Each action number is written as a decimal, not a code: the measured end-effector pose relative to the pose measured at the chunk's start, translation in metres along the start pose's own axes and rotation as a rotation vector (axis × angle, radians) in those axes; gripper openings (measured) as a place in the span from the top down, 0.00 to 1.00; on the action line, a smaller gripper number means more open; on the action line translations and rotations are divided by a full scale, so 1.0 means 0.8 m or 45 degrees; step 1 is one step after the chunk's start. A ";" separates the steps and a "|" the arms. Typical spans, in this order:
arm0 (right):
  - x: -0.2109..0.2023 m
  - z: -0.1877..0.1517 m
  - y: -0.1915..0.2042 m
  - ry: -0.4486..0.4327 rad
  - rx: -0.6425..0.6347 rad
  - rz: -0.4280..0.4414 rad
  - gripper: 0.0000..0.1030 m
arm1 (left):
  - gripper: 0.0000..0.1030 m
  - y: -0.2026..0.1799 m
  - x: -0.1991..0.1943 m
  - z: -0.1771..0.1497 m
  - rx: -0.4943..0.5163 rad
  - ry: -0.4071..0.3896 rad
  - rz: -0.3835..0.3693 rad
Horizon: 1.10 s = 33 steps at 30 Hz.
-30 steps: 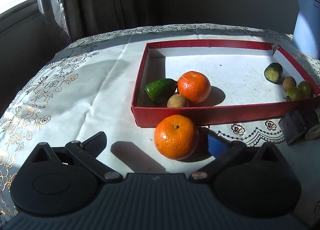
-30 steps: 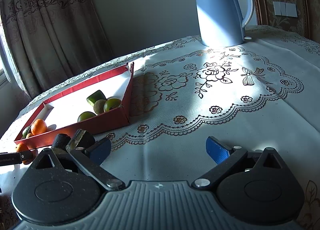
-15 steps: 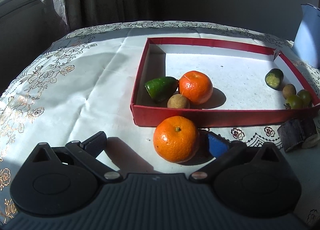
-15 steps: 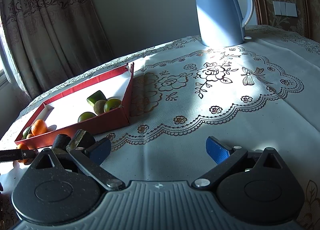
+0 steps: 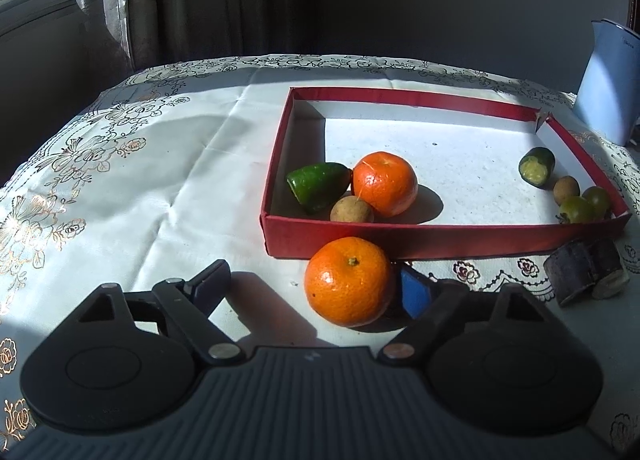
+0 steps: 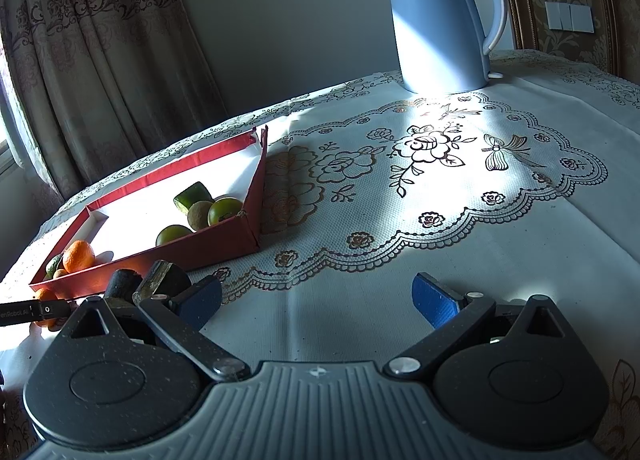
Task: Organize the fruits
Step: 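Grasp the large orange with the left tool and lift it, then lower the large orange into the tray and open the left tool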
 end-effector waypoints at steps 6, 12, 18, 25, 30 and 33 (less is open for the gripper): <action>0.000 0.000 -0.001 0.000 0.000 0.001 0.01 | 0.38 -0.007 -0.002 0.000 0.028 -0.015 -0.051; 0.000 0.000 0.000 0.000 0.001 0.001 0.01 | 0.51 -0.014 -0.004 -0.002 0.057 -0.025 -0.085; 0.000 0.000 -0.001 0.000 0.002 0.002 0.01 | 0.61 -0.017 -0.006 -0.003 0.067 -0.034 -0.115; 0.000 0.000 -0.001 0.000 0.003 0.003 0.01 | 0.61 -0.011 -0.011 -0.003 0.036 -0.050 -0.126; 0.000 0.000 -0.001 0.000 0.003 0.003 0.01 | 0.62 -0.005 -0.030 -0.004 0.039 -0.096 -0.108; 0.000 0.000 -0.001 0.000 0.003 0.003 0.01 | 0.62 -0.007 -0.046 -0.002 0.074 -0.136 -0.091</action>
Point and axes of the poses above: each gripper's, at about its wrist camera, not at the fingertips, and x roughly the way its jaws point, y to its left, z to its top, the point moved 7 cm from there along x, roughly the way its jaws point, and after that the axes turned 11 degrees about -z, right-handed, at the moved point
